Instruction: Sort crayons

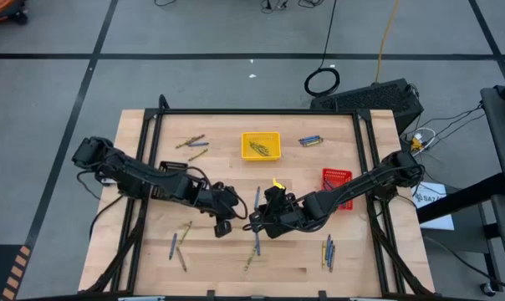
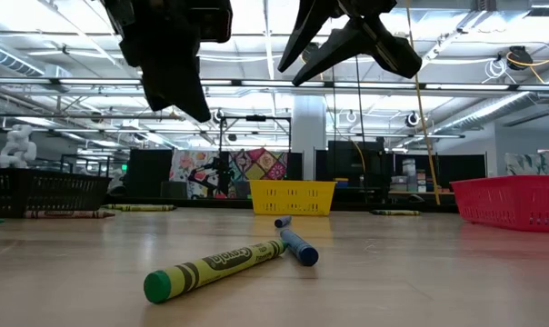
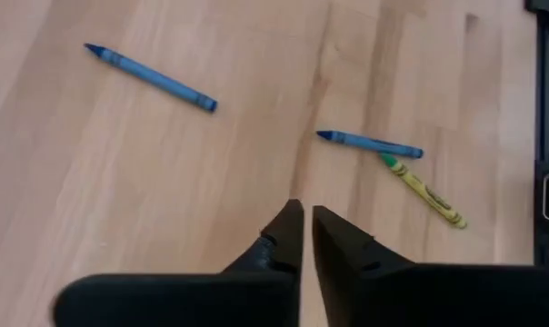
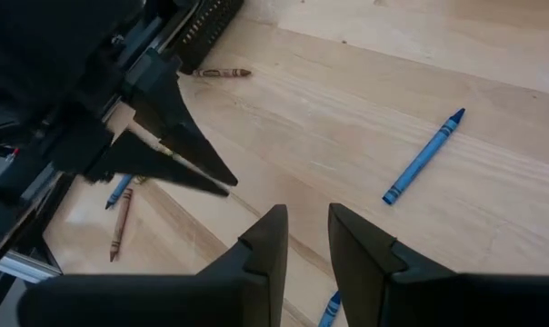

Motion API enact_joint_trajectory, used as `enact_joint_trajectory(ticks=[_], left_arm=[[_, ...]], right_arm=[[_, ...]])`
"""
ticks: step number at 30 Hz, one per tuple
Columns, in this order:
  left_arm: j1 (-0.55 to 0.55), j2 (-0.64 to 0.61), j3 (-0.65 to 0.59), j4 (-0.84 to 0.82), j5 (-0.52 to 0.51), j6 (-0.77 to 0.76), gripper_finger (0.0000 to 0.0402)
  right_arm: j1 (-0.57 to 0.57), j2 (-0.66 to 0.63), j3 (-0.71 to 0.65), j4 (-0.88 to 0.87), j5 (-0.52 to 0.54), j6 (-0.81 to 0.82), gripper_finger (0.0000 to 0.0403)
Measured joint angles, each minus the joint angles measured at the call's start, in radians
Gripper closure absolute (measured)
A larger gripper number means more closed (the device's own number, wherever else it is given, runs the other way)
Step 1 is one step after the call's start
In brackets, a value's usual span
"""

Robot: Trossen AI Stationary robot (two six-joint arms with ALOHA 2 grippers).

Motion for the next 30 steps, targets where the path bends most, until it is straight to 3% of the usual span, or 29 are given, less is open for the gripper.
enact_joint_trajectory(ticks=[8, 16, 23, 30], left_arm=[[-0.005, 0.000, 0.000, -0.005, -0.085, -0.001, 0.0284], [-0.008, 0.000, 0.000, 0.003, -0.103, 0.159, 0.0278], [-0.008, 0.000, 0.000, -0.004, -0.113, 0.047, 0.0278], [-0.008, 0.000, 0.000, 0.031, -0.126, 0.043, 0.0278]], right_arm=[[0.000, 0.000, 0.000, 0.000, 0.000, 0.000, 0.0332], [0.000, 0.000, 0.000, 0.000, 0.000, 0.000, 0.0332], [0.000, 0.000, 0.000, 0.000, 0.000, 0.000, 0.0332], [0.000, 0.000, 0.000, 0.000, 0.000, 0.000, 0.0332]])
